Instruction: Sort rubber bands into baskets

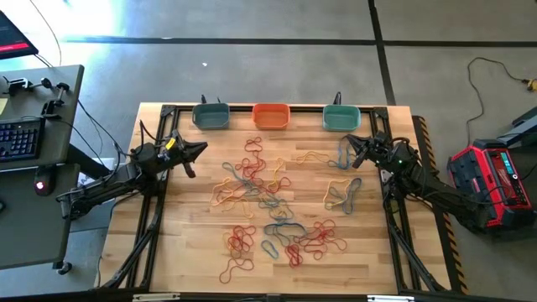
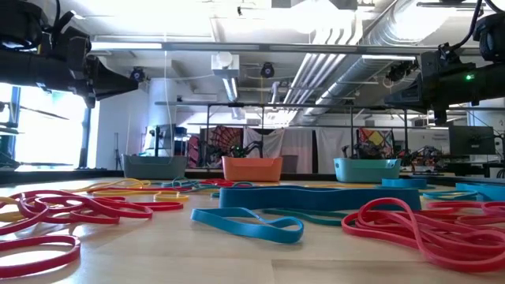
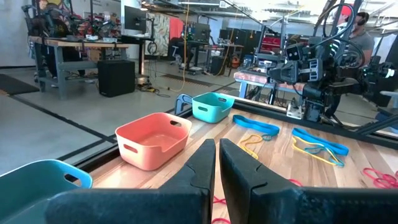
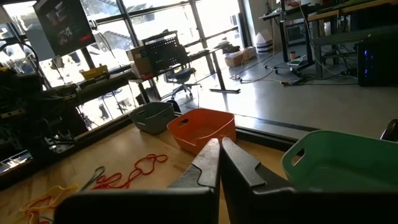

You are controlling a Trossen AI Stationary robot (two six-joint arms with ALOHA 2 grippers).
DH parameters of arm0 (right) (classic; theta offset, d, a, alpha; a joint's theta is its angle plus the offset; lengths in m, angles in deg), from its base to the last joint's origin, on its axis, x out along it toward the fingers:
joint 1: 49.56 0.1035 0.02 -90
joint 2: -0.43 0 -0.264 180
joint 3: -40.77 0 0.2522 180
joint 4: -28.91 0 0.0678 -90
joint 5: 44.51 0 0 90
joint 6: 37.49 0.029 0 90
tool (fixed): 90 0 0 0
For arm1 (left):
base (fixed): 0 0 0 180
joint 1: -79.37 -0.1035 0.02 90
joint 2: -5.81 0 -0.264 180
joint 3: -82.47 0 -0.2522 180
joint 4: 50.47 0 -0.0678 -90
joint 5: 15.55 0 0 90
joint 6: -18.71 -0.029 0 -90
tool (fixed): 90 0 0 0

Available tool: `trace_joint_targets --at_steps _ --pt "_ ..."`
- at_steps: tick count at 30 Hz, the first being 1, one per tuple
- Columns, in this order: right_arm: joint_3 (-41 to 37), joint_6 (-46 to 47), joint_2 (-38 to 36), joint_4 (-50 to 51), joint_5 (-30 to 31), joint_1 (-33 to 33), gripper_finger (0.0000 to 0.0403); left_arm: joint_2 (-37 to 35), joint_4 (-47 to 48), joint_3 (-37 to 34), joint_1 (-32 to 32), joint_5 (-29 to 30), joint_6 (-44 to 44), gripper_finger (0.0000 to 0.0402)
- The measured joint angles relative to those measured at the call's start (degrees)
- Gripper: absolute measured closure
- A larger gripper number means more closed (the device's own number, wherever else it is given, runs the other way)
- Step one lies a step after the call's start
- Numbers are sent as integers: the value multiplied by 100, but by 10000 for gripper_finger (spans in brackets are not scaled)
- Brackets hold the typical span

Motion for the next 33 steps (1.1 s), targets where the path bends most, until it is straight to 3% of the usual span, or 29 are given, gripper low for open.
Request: trace_joint_targets --at_steps 9,15,21,26,33 --pt "1 0 1 1 2 0 402 0 -21 0 2 0 -5 388" --pt "2 0 0 0 2 1 402 0 -762 0 2 -2 -345 388" --pt "0 -1 4 1 11 2 402 2 -1136 0 2 25 -217 388" --pt "2 0 4 0 12 0 402 6 -1082 0 2 -54 567 388" --pt "0 0 2 0 9 0 402 116 -1310 0 7 -332 254 388"
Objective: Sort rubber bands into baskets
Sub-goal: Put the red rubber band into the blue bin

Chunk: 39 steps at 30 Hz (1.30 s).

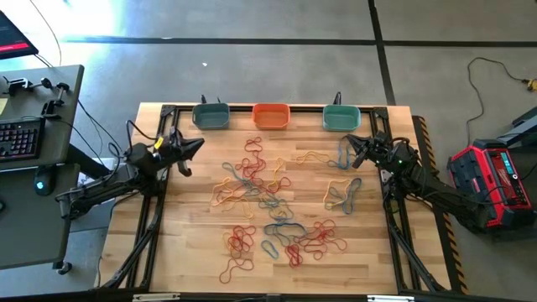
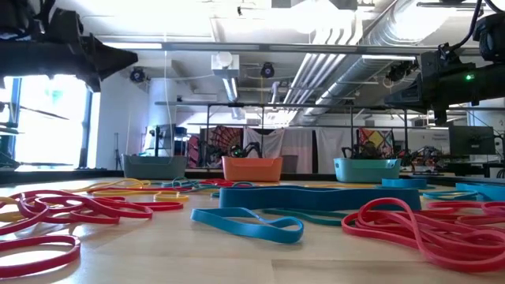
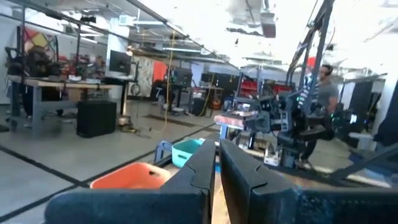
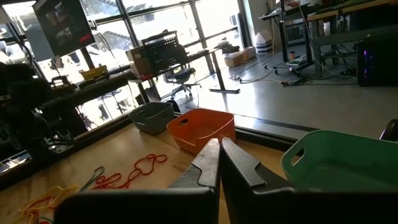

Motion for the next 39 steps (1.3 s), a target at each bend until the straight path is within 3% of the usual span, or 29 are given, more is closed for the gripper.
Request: trace_joint_targets --at_steps 14,21,29,39 --pt "0 0 -2 2 -11 0 402 524 -46 0 199 -708 258 401" --pt "1 0 -2 2 -10 1 402 1044 -389 0 564 -720 -349 401" --pt "2 0 -2 2 -9 1 402 1674 -1221 0 688 -735 -170 377" --pt "1 0 -2 2 -9 1 402 2074 -1366 2 934 -882 -55 388"
